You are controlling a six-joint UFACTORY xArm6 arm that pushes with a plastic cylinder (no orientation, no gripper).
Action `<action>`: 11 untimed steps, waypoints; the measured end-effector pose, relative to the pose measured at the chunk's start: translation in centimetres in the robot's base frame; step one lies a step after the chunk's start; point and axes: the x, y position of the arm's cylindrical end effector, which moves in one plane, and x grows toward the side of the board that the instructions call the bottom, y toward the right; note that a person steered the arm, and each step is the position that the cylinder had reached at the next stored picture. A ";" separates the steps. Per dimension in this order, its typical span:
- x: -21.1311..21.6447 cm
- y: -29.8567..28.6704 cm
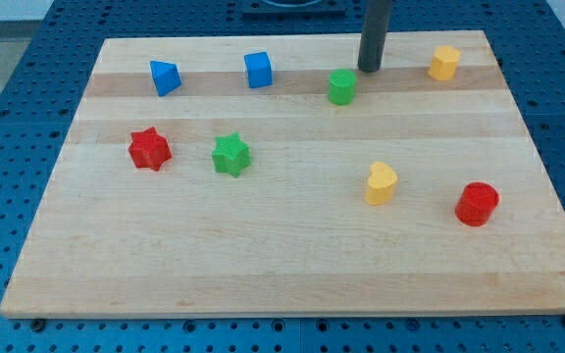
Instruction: Push the green circle to the center
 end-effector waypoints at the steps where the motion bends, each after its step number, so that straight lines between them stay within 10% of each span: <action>1: 4.6 -2.5; 5: 11.9 -7.8; 11: 5.0 -9.7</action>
